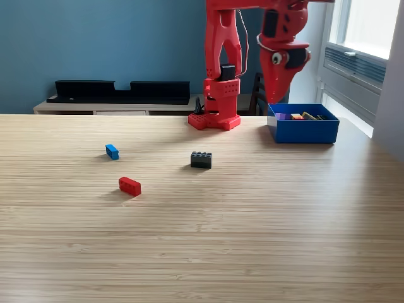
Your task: Grasp a lego block and put it in the bin.
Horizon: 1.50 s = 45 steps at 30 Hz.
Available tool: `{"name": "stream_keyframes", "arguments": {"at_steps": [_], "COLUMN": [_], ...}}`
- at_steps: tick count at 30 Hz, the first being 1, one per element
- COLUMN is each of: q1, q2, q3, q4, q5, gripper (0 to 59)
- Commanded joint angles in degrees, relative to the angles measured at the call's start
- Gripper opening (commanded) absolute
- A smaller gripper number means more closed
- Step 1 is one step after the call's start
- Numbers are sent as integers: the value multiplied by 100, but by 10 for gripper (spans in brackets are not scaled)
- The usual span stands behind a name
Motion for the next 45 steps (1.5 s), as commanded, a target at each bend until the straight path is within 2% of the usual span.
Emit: {"name": "stream_keyframes", "arguments": {"at_steps": [1, 14, 33, 45], "q1": [1450, 2206, 2180, 2180], "q2": [123, 70, 62, 44], "q3": [-369, -642, -738, -747], "q4": [70, 26, -26, -299], "q5": [-176, -580, -510, -413], "gripper": [1, 1, 1, 1]}}
